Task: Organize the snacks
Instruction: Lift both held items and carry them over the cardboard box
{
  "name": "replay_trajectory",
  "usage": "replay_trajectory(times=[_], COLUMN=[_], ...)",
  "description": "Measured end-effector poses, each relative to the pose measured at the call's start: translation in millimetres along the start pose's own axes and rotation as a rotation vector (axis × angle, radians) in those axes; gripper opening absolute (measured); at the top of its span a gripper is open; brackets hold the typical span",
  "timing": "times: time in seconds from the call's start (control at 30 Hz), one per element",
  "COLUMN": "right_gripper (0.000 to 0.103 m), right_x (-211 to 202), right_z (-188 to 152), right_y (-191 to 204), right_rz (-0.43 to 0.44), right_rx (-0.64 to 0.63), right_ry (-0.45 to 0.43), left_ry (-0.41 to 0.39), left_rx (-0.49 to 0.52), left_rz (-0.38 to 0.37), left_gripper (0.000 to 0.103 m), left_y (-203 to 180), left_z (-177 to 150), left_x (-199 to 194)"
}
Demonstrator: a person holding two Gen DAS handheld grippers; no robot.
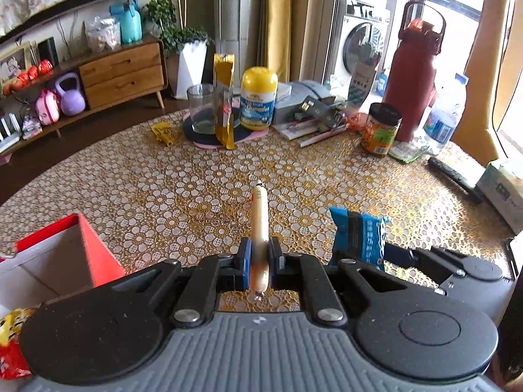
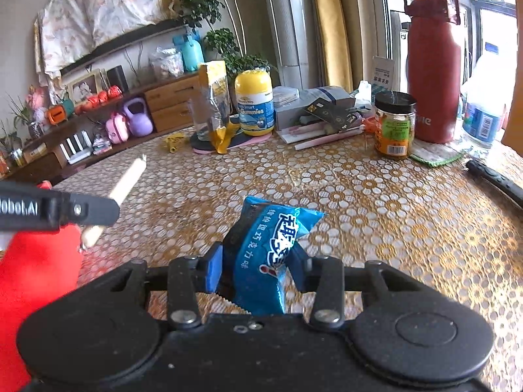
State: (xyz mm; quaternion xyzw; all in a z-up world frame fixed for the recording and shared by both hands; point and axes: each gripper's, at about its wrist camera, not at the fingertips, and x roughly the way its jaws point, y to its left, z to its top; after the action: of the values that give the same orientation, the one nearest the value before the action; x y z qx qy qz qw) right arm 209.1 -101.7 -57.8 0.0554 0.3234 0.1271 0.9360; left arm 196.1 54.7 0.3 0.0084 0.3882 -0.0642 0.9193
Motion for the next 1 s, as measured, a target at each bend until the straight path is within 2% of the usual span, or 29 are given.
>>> replay_trajectory(times=[0.17,0.47,0.7,1.0], right_gripper=[0.04,0.04,0.04,0.04], right_x=[-21.9,-73.9,-115.6,-145.6], right_z=[-8.6,-17.0,-21.8,-21.5], right_y=[-1.1,2.6,19.7,61.8], right_rz=[0.025,0.098,0.164,0.254], right_rx=[0.02,0.018,-0.033,-0.122], right_ry=[-0.019,-0.097,-0.155,-0.191], left_ry=[-0.048,-0.165,-0.238,-0.281], left_rx=[0.015,-0.028,-0.07,-0.149], left_rz=[0.024,0.046,0.059,0.092], left_gripper=[0.01,0.01,0.01,0.01], left_y=[-10.1,-12.5,-1.5,33.6], left_z=[-3.2,-14.6,-46.3,-86.6], left_x=[-33.1,-103.5,-146.9,-178.5])
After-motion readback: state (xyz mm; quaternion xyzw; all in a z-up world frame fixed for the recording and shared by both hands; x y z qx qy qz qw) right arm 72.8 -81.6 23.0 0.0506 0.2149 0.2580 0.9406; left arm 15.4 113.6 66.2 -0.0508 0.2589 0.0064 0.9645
